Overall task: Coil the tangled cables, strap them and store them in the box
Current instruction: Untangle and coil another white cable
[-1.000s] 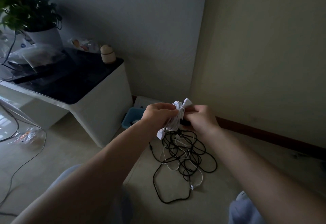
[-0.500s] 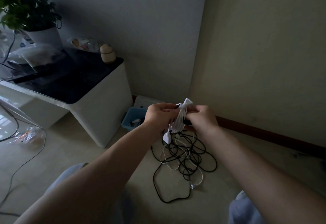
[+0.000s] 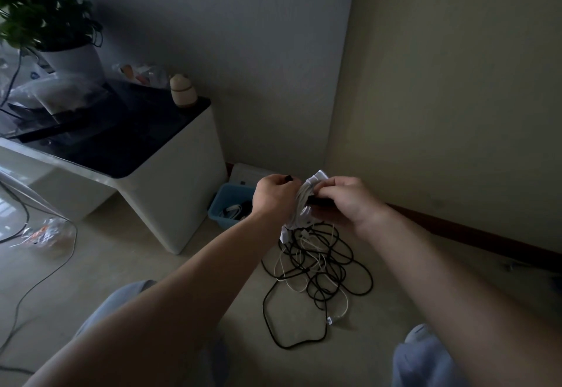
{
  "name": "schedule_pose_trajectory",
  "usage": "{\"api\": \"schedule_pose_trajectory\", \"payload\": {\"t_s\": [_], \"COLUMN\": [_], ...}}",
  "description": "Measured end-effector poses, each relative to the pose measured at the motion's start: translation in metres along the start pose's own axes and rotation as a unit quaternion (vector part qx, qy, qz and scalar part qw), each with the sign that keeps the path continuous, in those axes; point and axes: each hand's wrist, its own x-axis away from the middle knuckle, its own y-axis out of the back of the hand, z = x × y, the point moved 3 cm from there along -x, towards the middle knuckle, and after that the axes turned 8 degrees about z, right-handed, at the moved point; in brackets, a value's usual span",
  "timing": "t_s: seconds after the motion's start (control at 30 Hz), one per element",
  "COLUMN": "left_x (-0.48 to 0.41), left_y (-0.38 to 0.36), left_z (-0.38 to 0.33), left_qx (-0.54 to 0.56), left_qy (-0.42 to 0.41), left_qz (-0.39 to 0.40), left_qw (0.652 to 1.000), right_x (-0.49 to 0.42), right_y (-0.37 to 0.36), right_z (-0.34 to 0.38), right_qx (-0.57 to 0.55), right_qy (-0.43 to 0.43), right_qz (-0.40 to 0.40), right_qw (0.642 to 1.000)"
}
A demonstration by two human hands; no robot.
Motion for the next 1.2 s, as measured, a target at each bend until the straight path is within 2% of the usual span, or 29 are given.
{"api": "schedule_pose_trajectory", "payload": {"t_s": [0.33, 0.5, 0.6, 0.73, 0.97, 1.2], "left_x": [0.0, 0.001, 0.003, 0.005, 0.007, 0.006], "left_y": [-0.001, -0.002, -0.003, -0.004, -0.004, -0.006], "left_z": [-0.001, -0.004, -0.006, -0.006, -0.008, -0.009], "left_qx": [-0.056, -0.049, -0.047, -0.05, -0.046, -0.095], "left_qy": [-0.026, -0.035, -0.041, -0.031, -0.031, -0.064], "left_qz": [-0.021, -0.022, -0.019, -0.013, -0.013, -0.044], "left_qw": [0.998, 0.998, 0.998, 0.998, 0.998, 0.992], "right_x": [0.015, 0.021, 0.021, 0.022, 0.025, 0.021], "right_y": [0.004, 0.004, 0.004, 0.005, -0.001, -0.002], "right_z": [0.012, 0.017, 0.016, 0.016, 0.021, 0.019], "right_qx": [-0.043, -0.034, -0.023, 0.066, 0.04, 0.045], "right_qy": [-0.034, 0.01, 0.024, 0.053, 0.076, 0.09], "right_qz": [0.084, 0.141, 0.126, 0.132, 0.148, 0.084], "right_qw": [0.995, 0.989, 0.991, 0.988, 0.985, 0.991]}}
